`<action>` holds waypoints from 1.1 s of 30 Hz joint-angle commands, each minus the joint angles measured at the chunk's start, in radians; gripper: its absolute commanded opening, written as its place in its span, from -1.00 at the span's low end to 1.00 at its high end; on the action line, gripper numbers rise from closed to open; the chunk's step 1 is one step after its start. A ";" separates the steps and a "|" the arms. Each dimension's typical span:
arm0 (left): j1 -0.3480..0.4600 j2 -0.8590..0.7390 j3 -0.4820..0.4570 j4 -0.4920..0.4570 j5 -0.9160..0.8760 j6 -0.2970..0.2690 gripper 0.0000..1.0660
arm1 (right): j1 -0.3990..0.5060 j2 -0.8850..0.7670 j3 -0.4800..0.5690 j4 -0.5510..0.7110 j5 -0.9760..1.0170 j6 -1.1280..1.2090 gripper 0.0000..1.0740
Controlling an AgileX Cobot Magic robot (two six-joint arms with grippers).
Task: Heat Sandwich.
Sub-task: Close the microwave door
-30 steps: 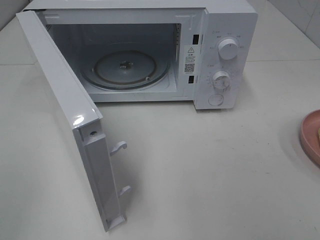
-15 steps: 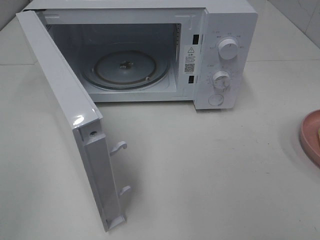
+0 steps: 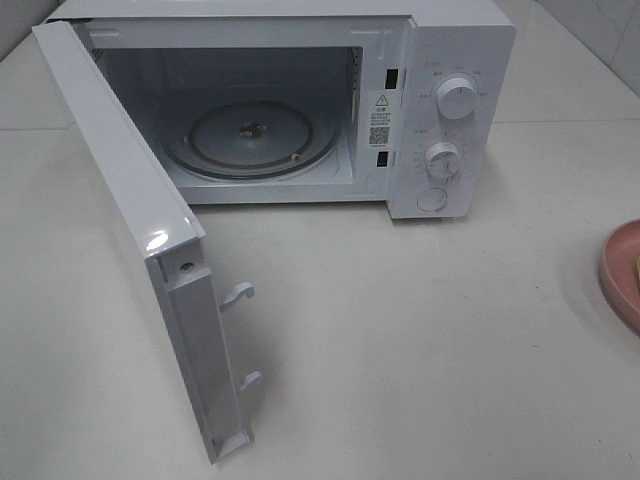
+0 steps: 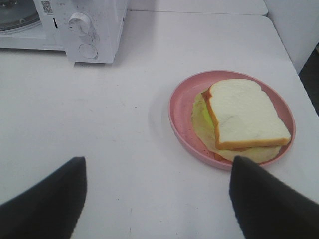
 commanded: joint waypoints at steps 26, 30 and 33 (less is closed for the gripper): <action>0.000 0.135 -0.032 -0.033 -0.126 0.000 0.50 | -0.008 -0.027 0.001 -0.003 -0.004 -0.003 0.42; 0.000 0.209 -0.030 -0.036 -0.176 0.000 0.22 | -0.008 -0.027 0.001 -0.003 -0.004 -0.003 0.42; 0.000 0.251 -0.023 -0.035 -0.224 0.000 0.05 | -0.008 -0.027 0.001 -0.003 -0.004 -0.003 0.42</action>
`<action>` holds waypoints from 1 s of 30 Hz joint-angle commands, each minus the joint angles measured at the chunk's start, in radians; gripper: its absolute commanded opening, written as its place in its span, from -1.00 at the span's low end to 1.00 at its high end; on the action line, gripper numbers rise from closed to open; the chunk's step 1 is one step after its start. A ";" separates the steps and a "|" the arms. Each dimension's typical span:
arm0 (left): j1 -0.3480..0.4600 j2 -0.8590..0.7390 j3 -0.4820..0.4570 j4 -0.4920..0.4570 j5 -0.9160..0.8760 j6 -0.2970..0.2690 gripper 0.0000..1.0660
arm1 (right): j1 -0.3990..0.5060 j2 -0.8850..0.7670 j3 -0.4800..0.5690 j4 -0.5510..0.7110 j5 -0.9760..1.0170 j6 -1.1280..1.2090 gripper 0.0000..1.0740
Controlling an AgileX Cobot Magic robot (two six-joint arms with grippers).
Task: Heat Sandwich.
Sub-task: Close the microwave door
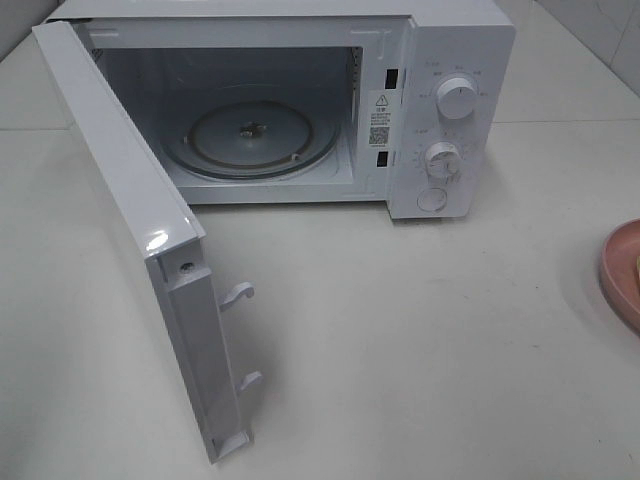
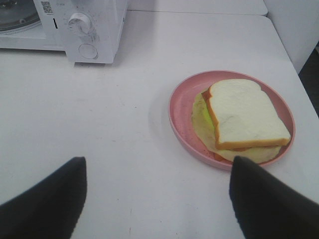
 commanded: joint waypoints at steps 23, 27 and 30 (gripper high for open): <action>0.000 0.581 0.218 -0.006 -0.946 0.067 -1.00 | -0.008 -0.027 0.001 -0.003 -0.004 -0.003 0.42; 0.000 0.653 0.218 -0.006 -1.063 0.067 -1.00 | -0.008 -0.027 0.001 -0.003 -0.004 -0.003 0.42; 0.000 0.728 0.218 -0.006 -1.173 0.067 -1.00 | -0.008 -0.027 0.001 -0.003 -0.004 -0.003 0.42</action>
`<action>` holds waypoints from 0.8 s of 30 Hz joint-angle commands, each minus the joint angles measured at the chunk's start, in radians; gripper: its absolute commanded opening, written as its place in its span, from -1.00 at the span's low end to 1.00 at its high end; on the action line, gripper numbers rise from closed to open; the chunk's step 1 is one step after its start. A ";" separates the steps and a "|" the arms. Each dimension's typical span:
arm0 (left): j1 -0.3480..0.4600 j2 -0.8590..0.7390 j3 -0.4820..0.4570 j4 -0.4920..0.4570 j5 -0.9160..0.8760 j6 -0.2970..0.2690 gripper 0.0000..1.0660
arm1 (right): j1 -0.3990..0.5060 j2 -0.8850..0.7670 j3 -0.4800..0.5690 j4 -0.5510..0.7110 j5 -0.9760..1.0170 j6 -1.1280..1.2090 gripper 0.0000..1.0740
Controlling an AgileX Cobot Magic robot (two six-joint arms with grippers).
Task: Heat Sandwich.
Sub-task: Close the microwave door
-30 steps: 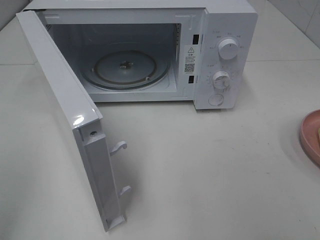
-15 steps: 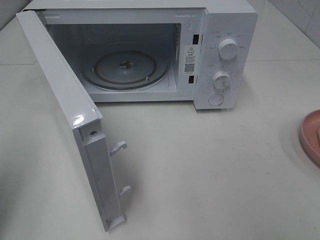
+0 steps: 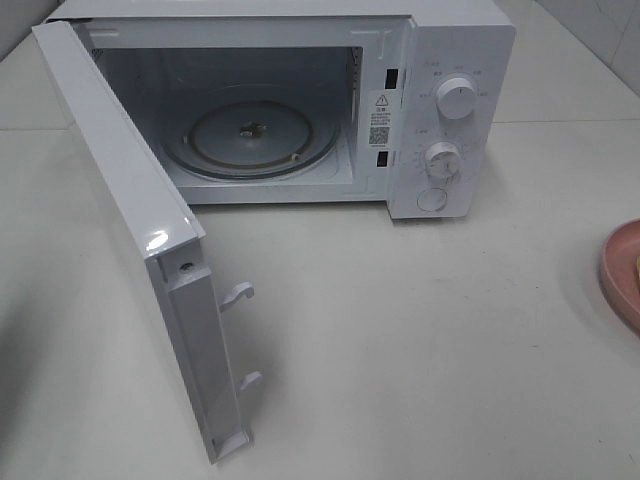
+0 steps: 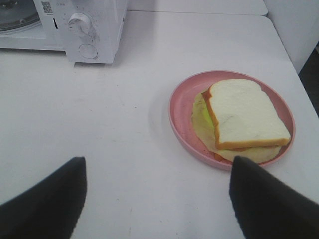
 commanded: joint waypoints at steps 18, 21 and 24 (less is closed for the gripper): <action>-0.010 0.378 -0.001 0.341 -0.520 -0.255 -1.00 | -0.008 -0.027 0.001 -0.003 -0.004 -0.003 0.42; -0.053 0.415 -0.009 0.341 -0.529 -0.252 -1.00 | -0.008 -0.027 0.001 -0.003 -0.004 -0.003 0.42; -0.133 0.475 -0.029 0.341 -0.539 -0.242 -1.00 | -0.008 -0.027 0.001 -0.003 -0.004 -0.003 0.42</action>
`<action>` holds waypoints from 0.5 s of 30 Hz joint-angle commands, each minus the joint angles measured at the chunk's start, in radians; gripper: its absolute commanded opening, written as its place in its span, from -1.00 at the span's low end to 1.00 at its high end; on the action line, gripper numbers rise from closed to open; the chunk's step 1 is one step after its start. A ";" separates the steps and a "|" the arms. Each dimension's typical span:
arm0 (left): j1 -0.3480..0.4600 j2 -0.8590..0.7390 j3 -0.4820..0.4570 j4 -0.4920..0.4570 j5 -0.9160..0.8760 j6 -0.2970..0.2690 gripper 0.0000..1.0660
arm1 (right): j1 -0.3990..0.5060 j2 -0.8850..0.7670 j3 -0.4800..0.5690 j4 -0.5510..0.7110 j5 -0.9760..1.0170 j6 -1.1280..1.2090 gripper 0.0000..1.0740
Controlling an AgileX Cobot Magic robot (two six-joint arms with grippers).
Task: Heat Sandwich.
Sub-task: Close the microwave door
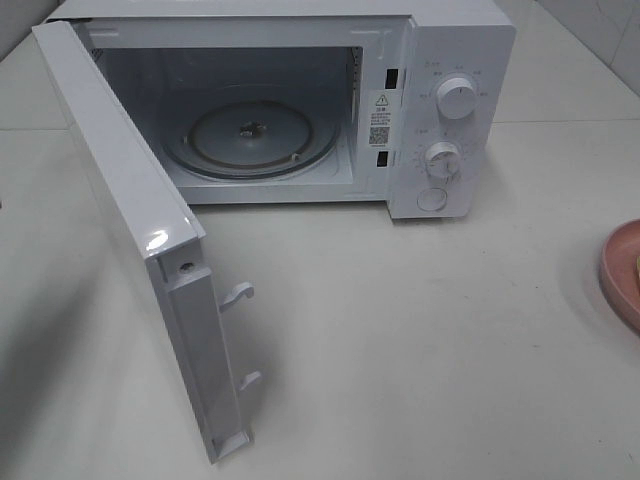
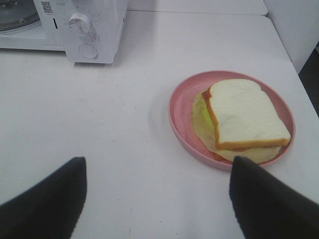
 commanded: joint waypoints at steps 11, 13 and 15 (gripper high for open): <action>-0.183 0.157 -0.055 -0.010 -0.070 -0.001 -1.00 | -0.008 -0.027 0.001 -0.003 -0.004 -0.003 0.42; -0.220 0.185 -0.070 -0.031 -0.070 0.026 -1.00 | -0.008 -0.027 0.001 -0.003 -0.004 -0.003 0.42; -0.250 0.206 -0.081 -0.046 -0.070 0.055 -1.00 | -0.008 -0.027 0.001 -0.003 -0.004 -0.003 0.42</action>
